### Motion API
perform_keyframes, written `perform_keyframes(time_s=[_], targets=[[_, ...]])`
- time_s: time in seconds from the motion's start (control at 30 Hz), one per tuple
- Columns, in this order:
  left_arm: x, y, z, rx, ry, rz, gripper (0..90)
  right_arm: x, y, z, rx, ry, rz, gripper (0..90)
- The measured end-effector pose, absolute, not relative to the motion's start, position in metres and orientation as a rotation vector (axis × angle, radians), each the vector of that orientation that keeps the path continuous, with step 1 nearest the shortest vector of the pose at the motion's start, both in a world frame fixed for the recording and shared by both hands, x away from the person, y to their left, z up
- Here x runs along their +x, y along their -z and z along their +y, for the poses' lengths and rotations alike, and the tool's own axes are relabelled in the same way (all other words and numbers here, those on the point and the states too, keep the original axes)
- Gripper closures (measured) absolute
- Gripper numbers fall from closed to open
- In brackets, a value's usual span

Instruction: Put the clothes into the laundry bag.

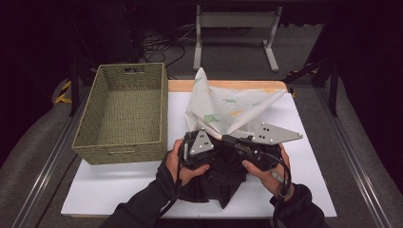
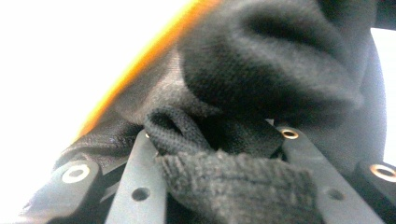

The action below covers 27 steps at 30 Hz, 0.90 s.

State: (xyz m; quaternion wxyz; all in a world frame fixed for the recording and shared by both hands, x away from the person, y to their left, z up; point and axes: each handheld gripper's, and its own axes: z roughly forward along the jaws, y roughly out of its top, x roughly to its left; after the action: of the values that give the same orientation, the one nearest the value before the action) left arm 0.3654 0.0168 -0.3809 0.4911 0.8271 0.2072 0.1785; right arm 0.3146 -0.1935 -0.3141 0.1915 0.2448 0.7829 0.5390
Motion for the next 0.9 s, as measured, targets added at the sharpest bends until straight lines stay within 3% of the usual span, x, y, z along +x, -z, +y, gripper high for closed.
perform_keyframes(time_s=[0.2, 0.3, 0.6, 0.73, 0.9], targets=[[0.385, 0.396, 0.009, 1.92, -0.469, 0.627, 67.9, 0.307, 0.343, -0.202, 0.705, -1.454, 2.258, 88.8], [0.391, 0.407, 0.008, 1.926, -0.39, 0.633, 64.1, 0.309, 0.361, -0.208, 0.744, -1.406, 2.284, 88.8], [0.367, 0.407, 0.042, 2.07, -0.312, 0.461, 27.3, 0.314, 0.382, -0.219, 0.776, -1.267, 2.318, 88.7], [0.344, 0.401, 0.064, 2.114, -0.317, 0.402, 18.7, 0.312, 0.378, -0.222, 0.79, -1.284, 2.301, 88.7], [0.322, 0.426, 0.074, 2.285, -0.356, 0.332, 9.1, 0.309, 0.382, -0.219, 0.782, -1.27, 2.33, 88.6]])
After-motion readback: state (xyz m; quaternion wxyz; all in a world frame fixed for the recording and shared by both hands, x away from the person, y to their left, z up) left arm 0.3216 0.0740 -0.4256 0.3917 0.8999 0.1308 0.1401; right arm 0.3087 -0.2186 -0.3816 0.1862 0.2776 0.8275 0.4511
